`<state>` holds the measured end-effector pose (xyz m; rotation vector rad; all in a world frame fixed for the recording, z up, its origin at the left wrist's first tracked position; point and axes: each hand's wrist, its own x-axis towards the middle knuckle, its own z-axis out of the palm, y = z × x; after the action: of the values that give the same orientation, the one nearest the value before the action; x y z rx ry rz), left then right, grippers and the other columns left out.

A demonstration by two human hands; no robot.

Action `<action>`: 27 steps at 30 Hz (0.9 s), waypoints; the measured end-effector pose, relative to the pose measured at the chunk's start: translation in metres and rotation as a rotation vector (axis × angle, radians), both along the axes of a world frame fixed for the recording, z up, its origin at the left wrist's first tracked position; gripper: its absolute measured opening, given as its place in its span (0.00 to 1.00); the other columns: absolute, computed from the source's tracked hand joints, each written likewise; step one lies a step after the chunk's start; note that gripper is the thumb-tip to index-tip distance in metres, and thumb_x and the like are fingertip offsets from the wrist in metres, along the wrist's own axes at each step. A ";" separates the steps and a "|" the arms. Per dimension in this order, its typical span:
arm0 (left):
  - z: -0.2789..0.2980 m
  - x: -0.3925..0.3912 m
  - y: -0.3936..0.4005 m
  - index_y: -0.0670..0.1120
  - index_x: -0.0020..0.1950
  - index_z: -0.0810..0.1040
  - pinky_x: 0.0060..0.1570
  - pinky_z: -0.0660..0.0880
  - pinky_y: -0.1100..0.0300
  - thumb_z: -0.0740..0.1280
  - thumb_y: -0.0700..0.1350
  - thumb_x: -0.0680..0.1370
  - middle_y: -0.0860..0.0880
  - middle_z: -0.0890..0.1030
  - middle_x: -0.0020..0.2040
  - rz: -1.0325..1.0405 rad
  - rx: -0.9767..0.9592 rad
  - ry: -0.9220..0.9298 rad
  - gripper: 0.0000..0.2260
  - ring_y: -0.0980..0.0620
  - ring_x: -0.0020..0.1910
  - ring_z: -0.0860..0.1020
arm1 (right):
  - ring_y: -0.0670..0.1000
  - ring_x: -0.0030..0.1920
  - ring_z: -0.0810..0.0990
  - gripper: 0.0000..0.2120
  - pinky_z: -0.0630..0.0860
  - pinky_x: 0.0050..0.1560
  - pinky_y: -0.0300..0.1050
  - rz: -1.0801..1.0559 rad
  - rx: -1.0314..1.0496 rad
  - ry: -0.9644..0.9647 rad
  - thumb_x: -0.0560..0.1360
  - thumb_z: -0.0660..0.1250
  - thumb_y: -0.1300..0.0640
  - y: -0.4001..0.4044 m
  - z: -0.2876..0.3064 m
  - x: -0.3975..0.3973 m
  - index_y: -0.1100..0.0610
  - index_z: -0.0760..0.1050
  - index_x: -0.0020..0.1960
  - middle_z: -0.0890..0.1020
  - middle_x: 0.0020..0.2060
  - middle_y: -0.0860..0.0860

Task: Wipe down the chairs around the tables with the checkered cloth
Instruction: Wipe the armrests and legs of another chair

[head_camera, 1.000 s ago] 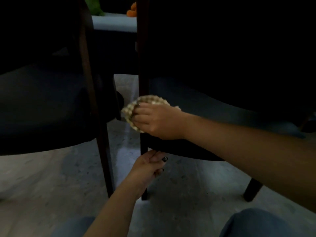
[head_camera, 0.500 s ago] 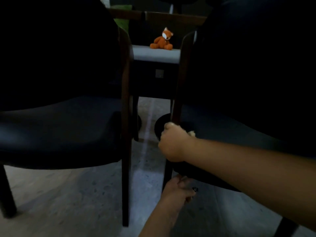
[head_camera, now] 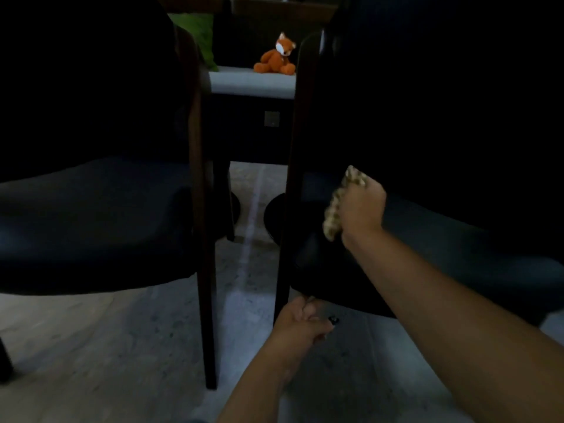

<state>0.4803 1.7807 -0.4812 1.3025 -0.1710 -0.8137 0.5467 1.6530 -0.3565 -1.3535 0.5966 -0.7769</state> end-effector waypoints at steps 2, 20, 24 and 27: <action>0.001 -0.003 0.000 0.47 0.73 0.66 0.34 0.72 0.66 0.63 0.27 0.75 0.56 0.78 0.61 0.001 -0.004 0.001 0.29 0.55 0.50 0.80 | 0.51 0.19 0.68 0.18 0.65 0.20 0.38 0.174 0.254 0.043 0.81 0.58 0.51 0.010 0.009 0.018 0.55 0.72 0.34 0.69 0.21 0.52; 0.014 -0.021 -0.035 0.39 0.71 0.65 0.40 0.76 0.65 0.62 0.37 0.80 0.45 0.80 0.53 0.127 0.236 -0.109 0.19 0.55 0.43 0.79 | 0.49 0.36 0.85 0.21 0.77 0.30 0.38 0.472 0.136 0.309 0.71 0.54 0.73 -0.011 -0.032 -0.111 0.55 0.82 0.41 0.85 0.34 0.52; 0.022 -0.034 -0.039 0.48 0.79 0.52 0.55 0.72 0.67 0.67 0.39 0.78 0.52 0.73 0.68 0.401 0.351 -0.199 0.35 0.59 0.57 0.75 | 0.51 0.38 0.85 0.22 0.78 0.31 0.41 0.306 0.250 0.309 0.67 0.51 0.74 -0.070 -0.026 -0.153 0.56 0.79 0.46 0.85 0.37 0.53; 0.037 -0.048 -0.046 0.50 0.80 0.44 0.70 0.55 0.61 0.67 0.39 0.76 0.52 0.42 0.80 0.624 0.469 -0.418 0.40 0.52 0.77 0.49 | 0.55 0.46 0.82 0.27 0.79 0.33 0.45 0.162 0.390 0.295 0.68 0.51 0.72 -0.109 -0.029 -0.184 0.58 0.74 0.61 0.82 0.49 0.57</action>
<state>0.4322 1.7342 -0.4441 1.8287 0.1076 -0.0336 0.3624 1.5437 -0.3854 -1.1416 0.8124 -0.3073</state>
